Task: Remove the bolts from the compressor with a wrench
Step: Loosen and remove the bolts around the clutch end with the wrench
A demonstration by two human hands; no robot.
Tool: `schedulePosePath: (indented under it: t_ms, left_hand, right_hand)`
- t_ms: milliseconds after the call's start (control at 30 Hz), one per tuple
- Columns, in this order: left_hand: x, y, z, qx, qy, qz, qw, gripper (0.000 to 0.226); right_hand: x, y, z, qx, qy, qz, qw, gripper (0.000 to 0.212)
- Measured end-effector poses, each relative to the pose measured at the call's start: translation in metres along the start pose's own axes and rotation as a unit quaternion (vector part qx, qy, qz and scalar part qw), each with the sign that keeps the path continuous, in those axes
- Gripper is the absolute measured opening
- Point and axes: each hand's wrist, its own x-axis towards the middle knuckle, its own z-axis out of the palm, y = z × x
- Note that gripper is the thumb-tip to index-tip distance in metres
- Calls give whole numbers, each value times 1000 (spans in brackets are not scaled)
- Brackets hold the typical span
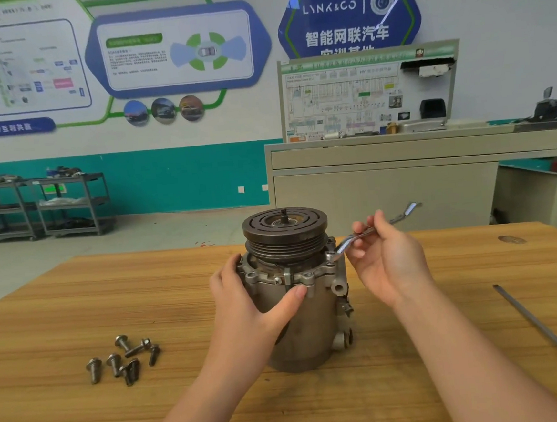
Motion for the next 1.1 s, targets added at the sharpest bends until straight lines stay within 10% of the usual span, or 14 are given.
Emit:
schedulePosePath:
  t_ms: [200,333,533,1100]
  left_hand:
    - [1,-1,-2,10,-7,1,1000,122]
    - [-1,0,-1,9,-10,-5,1000,121]
    - [0,-1,-2,18,-7,1,1000,120]
    - [-1,-1,0,18,-3,-5,1000,123]
  right_hand:
    - [-28,-6,6,-73,-56,-281,955,18]
    - [-46,1,8,-312,-98,-507,797,9]
    - [-48,19,2,-420,-134,-621,648,23]
    - [-49,31,1,-433,-124,-632,630,25]
